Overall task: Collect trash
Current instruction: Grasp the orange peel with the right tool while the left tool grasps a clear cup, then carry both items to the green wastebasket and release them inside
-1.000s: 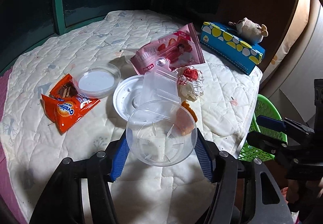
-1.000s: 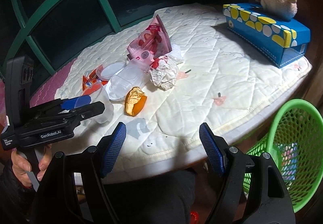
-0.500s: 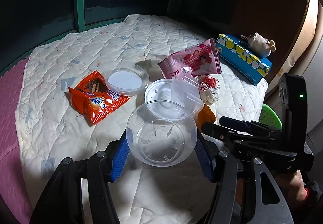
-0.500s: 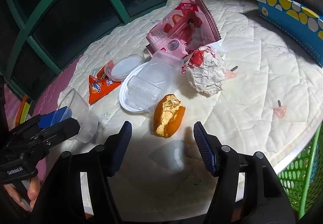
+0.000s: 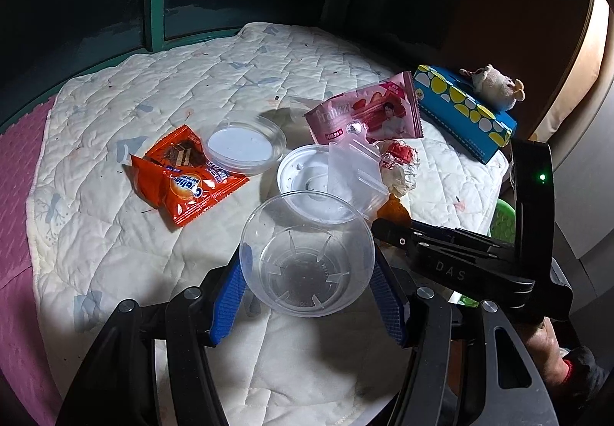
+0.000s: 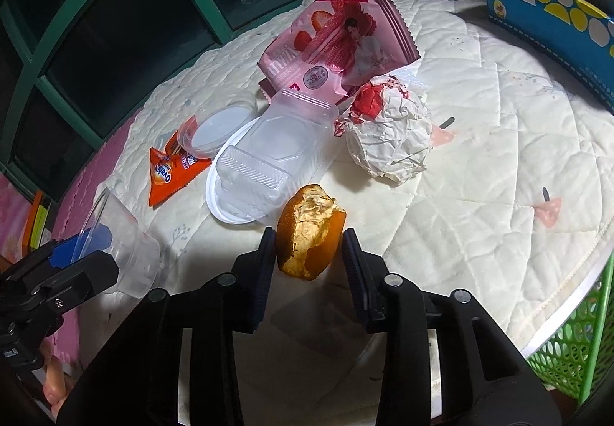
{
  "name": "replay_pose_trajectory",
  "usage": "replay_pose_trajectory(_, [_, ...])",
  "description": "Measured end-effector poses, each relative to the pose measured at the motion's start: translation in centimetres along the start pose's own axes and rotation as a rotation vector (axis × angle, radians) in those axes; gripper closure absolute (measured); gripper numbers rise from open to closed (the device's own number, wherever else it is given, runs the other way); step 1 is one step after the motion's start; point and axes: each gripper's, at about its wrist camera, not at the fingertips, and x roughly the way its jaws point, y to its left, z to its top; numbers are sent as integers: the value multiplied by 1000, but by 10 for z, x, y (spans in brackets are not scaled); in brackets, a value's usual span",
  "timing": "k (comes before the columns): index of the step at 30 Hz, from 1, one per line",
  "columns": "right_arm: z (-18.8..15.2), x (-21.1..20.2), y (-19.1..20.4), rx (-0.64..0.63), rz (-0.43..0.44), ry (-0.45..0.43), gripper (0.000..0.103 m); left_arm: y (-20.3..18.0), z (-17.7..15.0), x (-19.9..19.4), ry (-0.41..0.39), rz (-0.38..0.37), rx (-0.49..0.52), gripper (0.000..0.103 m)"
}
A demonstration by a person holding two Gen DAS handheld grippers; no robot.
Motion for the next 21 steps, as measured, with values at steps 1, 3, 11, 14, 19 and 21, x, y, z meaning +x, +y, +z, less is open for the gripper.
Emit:
replay_pose_trajectory(1, [-1, -2, -1, 6, 8, -5, 72, -1, 0, 0, 1, -2, 1, 44])
replay_pose_trajectory(3, [-3, -7, -3, 7, 15, -14, 74, -5, 0, 1, 2, -1, 8, 44])
replay_pose_trajectory(11, [-15, -46, -13, 17, 23, -81, 76, -21, 3, 2, 5, -28, 32, 44])
replay_pose_trajectory(14, [-22, -71, -26, 23, 2, -117, 76, -34, 5, 2, 1, -46, 60, 44])
replay_pose_trajectory(19, [-37, -116, -70, 72, -88, -169, 76, -61, 10, 8, 4, -83, 101, 44])
replay_pose_trajectory(21, [-44, -132, -94, 107, -137, -182, 76, -74, 12, 12, 11, -102, 116, 44])
